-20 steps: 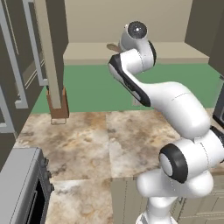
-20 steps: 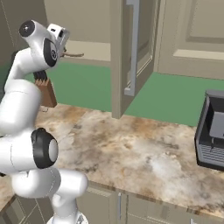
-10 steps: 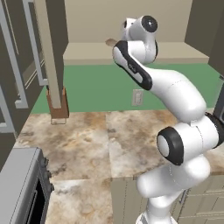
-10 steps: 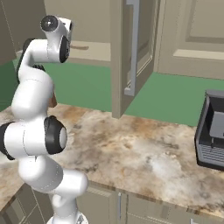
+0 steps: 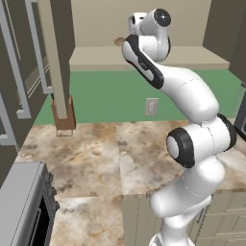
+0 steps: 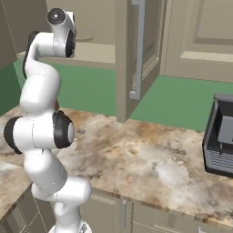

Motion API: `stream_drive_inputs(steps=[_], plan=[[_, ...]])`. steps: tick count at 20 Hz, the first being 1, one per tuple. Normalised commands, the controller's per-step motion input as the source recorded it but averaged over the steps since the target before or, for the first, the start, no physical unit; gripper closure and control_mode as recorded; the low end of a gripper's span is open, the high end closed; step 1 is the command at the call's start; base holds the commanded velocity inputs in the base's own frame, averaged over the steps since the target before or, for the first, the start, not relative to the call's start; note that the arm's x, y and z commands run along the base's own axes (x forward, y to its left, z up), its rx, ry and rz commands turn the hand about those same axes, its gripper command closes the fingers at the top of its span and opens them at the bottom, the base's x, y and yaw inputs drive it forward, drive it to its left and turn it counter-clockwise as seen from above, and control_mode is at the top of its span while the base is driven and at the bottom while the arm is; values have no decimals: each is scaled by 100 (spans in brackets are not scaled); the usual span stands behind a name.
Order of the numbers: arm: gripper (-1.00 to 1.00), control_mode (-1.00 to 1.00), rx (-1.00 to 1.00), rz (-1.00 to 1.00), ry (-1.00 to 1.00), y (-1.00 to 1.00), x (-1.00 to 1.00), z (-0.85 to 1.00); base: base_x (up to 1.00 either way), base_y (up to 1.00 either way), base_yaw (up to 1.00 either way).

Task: Organize the utensils by type. Pick up the wooden spoons from the counter and place them in the open cabinet. Then pick up the metallic utensils from the counter and place them in the open drawer.

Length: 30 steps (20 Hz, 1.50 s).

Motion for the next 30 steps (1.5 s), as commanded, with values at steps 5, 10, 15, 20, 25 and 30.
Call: stream_drive_inputs(steps=[5, 10, 15, 20, 25, 30], plan=[[100, -100, -24, 0, 0, 0, 51, -9, 0, 0, 0], [100, -100, -15, 0, -3, 0, 33, -18, 0, 0, 0], [-100, -100, -9, 0, 0, -1, 27, -27, 0, 0, 0], [-100, -100, -3, 0, 0, -11, 10, -23, 0, 0, 0], [-100, -100, 0, 1, 0, -25, 0, -19, 0, 0, 0], [-100, -100, 0, 1, 0, -22, 5, -15, 0, 0, 0]])
